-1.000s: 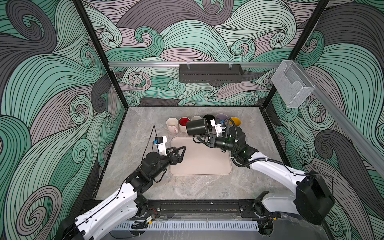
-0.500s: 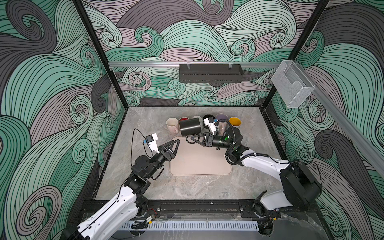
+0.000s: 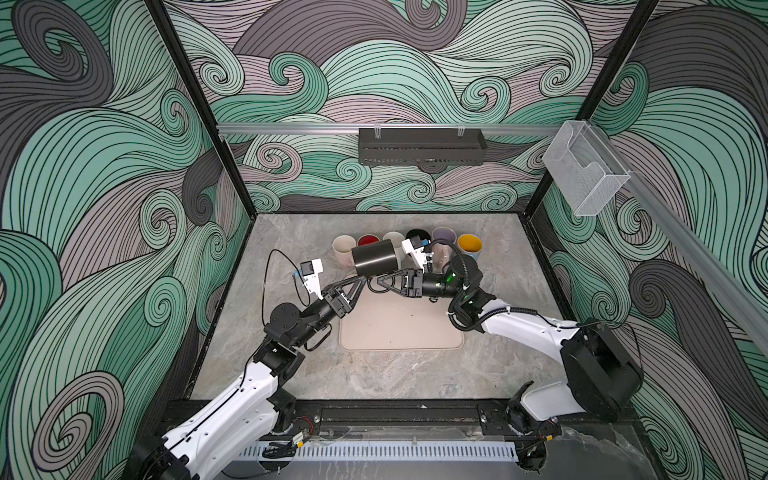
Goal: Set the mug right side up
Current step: 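Lift the black mug and tilt it toward the left gripper with the right, then grasp the black mug with the left gripper while the right holds it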
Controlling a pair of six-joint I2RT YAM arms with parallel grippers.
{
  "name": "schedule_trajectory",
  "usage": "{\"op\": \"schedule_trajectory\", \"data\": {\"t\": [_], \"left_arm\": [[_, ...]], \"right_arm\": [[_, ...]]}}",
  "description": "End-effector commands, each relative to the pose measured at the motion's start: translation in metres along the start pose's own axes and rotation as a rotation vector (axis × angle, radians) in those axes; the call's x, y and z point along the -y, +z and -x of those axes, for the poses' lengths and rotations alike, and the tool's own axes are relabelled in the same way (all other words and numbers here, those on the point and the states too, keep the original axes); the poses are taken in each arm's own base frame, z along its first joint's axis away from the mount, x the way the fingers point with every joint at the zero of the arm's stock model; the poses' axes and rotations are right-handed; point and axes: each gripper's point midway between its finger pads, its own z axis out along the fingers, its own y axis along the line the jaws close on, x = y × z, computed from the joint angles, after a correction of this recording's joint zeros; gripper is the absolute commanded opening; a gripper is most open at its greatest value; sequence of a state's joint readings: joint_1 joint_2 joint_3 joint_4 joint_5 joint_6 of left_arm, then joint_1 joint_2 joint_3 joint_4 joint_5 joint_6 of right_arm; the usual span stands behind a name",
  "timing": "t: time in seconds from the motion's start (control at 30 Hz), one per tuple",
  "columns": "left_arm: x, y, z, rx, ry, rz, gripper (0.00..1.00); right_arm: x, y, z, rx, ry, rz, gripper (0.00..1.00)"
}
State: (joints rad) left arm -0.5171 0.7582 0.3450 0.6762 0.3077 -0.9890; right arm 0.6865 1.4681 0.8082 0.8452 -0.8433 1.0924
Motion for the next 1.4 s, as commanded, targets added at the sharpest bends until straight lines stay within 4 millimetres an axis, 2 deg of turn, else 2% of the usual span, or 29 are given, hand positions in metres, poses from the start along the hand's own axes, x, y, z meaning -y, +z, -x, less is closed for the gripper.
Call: {"op": "schedule_trajectory", "data": {"t": [0.0,0.2,0.43,0.53,0.6,0.67,0.77,0.83,1.2,1.37], "left_arm": [[0.028,0.004,0.012,0.008,0.021,-0.087,0.58],[0.028,0.009,0.01,-0.011,0.006,-0.094,0.51],[0.03,0.011,0.013,-0.009,0.005,-0.101,0.43],[0.028,0.011,0.013,-0.006,0.0,-0.095,0.33],[0.028,0.012,0.013,-0.005,-0.001,-0.095,0.23],[0.028,0.011,0.014,0.0,-0.005,-0.096,0.19],[0.03,0.008,0.018,0.016,-0.003,-0.099,0.19],[0.031,0.005,0.021,0.025,0.001,-0.097,0.23],[0.034,-0.014,0.031,0.077,0.032,-0.077,0.31],[0.031,-0.02,0.033,0.097,0.032,-0.065,0.43]], "right_arm": [[-0.046,0.004,0.009,0.004,-0.138,0.114,0.0],[-0.045,0.014,0.0,-0.037,-0.132,0.144,0.0],[-0.057,0.024,-0.015,-0.108,-0.159,0.195,0.0],[-0.058,0.027,-0.021,-0.137,-0.162,0.203,0.0],[-0.057,0.029,-0.023,-0.146,-0.158,0.204,0.0],[-0.054,0.03,-0.025,-0.155,-0.159,0.202,0.0],[-0.049,0.03,-0.028,-0.163,-0.152,0.196,0.0],[-0.046,0.029,-0.029,-0.164,-0.147,0.192,0.0],[-0.041,0.03,-0.029,-0.179,-0.136,0.198,0.0],[-0.036,0.031,-0.03,-0.183,-0.116,0.203,0.0]]}}
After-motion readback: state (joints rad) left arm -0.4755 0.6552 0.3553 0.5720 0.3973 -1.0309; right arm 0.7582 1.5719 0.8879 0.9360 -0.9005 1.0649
